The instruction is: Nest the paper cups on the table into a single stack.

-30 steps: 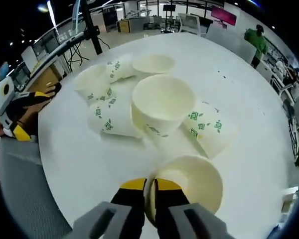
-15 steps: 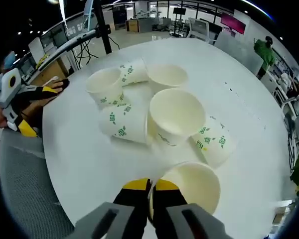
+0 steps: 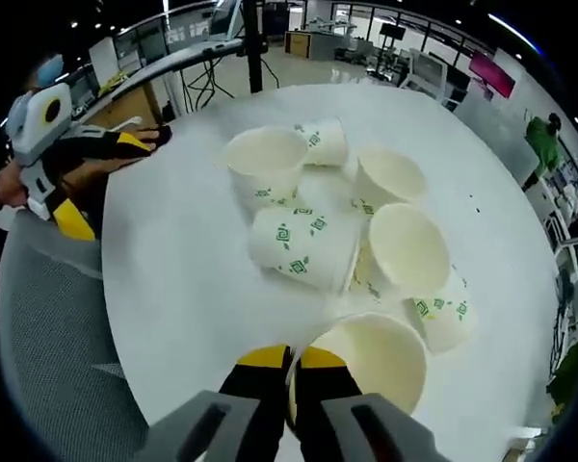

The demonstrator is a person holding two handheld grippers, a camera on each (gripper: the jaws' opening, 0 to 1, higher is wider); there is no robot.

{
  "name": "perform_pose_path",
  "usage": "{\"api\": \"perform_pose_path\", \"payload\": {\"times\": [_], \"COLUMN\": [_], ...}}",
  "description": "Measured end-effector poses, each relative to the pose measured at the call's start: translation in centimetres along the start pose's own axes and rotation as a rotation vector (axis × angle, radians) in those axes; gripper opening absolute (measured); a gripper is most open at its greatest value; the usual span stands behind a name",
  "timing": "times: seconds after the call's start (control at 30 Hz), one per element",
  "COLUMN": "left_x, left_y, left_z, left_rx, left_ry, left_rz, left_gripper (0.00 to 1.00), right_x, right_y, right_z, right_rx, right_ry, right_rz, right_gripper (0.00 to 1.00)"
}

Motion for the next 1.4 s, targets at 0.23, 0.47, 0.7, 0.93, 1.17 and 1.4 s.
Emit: {"api": "perform_pose_path", "payload": {"times": [0.23,0.47,0.7,0.93,1.17,1.4], "left_x": [-0.1,-0.1,0.0,-0.2,0.0,0.2], "left_y": [0.2,0.4,0.4,0.4,0.4,0.3], "left_z": [-0.3,-0.4,-0.2,-0.3,-0.2,-0.1], "left_rx": [0.008,0.010,0.009,0.011,0.012,0.012], "left_ry": [-0.006,-0.007,-0.008,-0.009,-0.013,-0.010], "left_rz": [-0.003,-0.004,-0.005,-0.008,-0.002,0.001], "left_gripper": [0.72,0.72,0.72,0.72,0.72,0.73], "right_x": [-1.1,-2.0,-2.5,-2.9,-3.2,-3.2], "right_y": [-0.8,-1.8,-1.7,-2.7,-3.4,-4.0], "right_z": [1.7,2.8,4.2,4.5,4.7,5.9], "right_rx": [-0.020,-0.041,-0.056,-0.069,-0.075,-0.096], "right_ry": [0.030,0.072,0.099,0.118,0.116,0.150], "right_rz": [-0.003,0.008,0.015,0.022,0.030,0.049], "right_gripper": [0.00,0.00,0.00,0.00,0.00,0.00]}}
Point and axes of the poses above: the point that each gripper's makers call its tool centre point, and the gripper's own axes: y roughly backward along the fingers, z roughly to its left, x roughly out of its underside, the point moved 5 cm from there along y, roughly backward along the fingers, and after that the axes turned 10 degrees about -x, right-handed, at the moved point
